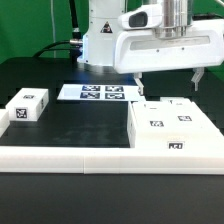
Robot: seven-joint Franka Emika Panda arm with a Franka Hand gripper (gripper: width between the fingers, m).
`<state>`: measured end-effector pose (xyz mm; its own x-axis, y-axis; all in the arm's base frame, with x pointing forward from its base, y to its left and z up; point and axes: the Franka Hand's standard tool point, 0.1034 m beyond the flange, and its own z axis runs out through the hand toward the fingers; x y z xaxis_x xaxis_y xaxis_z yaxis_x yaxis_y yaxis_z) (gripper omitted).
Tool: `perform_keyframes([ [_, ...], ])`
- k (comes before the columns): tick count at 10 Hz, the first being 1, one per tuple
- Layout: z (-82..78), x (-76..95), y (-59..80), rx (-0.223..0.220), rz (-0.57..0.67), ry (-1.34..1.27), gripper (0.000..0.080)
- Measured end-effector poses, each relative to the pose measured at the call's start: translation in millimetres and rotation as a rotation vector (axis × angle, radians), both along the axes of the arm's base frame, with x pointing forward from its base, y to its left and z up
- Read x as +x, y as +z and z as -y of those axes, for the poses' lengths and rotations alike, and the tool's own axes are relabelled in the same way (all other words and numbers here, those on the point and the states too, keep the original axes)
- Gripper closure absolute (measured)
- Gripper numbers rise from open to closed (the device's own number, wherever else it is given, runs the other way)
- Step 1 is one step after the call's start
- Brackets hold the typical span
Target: Assemble cabinet
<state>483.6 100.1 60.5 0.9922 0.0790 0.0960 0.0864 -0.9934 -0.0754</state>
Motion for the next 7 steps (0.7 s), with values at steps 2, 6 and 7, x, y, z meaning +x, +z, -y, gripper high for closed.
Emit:
perform_keyframes([
  [2, 6.2, -0.1, -5.0, -0.004, 0.004, 0.009, 0.0002],
  [6, 17.9, -6.7, -24.4, -0.01, 0.011, 0.019, 0.0002],
  [7, 15.9, -4.0, -25.2, -0.008, 0.012, 0.016, 0.0002],
])
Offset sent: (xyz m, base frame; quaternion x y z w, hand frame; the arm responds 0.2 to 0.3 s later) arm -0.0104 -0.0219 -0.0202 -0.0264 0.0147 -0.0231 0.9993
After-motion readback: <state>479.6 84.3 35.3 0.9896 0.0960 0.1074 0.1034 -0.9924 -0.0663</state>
